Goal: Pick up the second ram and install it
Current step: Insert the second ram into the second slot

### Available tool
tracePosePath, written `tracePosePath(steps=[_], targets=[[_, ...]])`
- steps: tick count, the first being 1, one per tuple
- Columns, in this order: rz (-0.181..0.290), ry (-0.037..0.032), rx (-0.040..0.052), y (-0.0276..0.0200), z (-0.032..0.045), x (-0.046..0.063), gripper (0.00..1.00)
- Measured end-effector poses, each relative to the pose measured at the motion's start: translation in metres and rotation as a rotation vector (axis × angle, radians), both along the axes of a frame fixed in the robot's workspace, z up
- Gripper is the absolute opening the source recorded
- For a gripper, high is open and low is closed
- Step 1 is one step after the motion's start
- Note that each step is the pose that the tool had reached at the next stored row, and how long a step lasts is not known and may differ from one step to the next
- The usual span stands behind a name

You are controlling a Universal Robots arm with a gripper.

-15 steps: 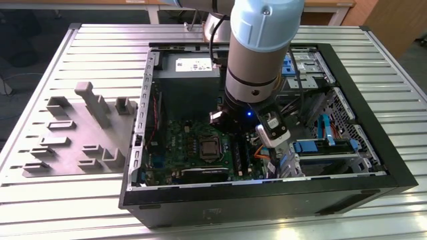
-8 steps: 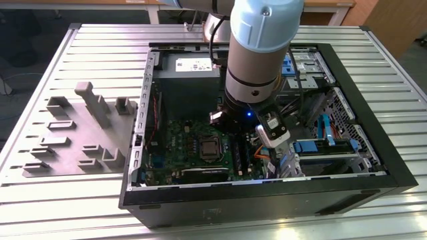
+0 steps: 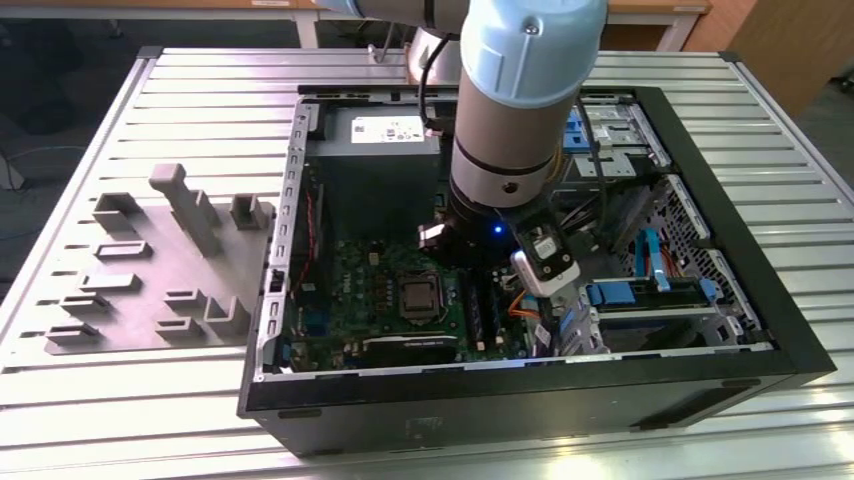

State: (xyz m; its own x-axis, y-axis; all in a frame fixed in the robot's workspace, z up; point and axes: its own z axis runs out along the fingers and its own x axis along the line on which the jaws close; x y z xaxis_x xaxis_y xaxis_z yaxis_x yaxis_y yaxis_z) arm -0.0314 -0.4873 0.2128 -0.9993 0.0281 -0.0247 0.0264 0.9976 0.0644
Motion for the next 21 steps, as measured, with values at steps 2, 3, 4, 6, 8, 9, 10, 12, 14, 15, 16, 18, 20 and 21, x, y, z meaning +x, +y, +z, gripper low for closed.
tracePosePath(steps=[2,3,4,6,8,9,10,12,14,15,16,18,20,21], targets=[[0.000,0.0001,-0.0003,-0.0001,0.0001,0.000,0.19],[0.000,0.0001,-0.0002,0.0000,0.0002,0.000,0.19],[0.000,0.0002,-0.0004,-0.0001,0.0007,0.000,0.19],[0.000,0.0001,-0.0002,-0.0001,0.0039,0.000,0.19],[0.000,0.0002,-0.0004,-0.0001,0.0081,0.000,0.19],[0.000,0.0002,-0.0004,-0.0001,0.0102,0.000,0.19],[0.000,0.0001,-0.0001,-0.0001,0.0124,0.000,0.19],[0.000,0.0001,-0.0003,-0.0001,0.0181,0.000,0.19],[0.000,0.0002,-0.0004,-0.0001,0.0228,0.000,0.19],[0.000,0.0001,-0.0003,-0.0001,0.0247,0.000,0.19],[0.000,0.0001,-0.0003,-0.0001,0.0265,0.000,0.19],[0.000,0.0002,-0.0003,-0.0001,0.0283,0.000,0.19],[0.000,0.0000,0.0000,0.0000,0.0282,0.000,0.19],[0.000,0.0000,0.0000,0.0000,0.0283,0.000,0.19]])
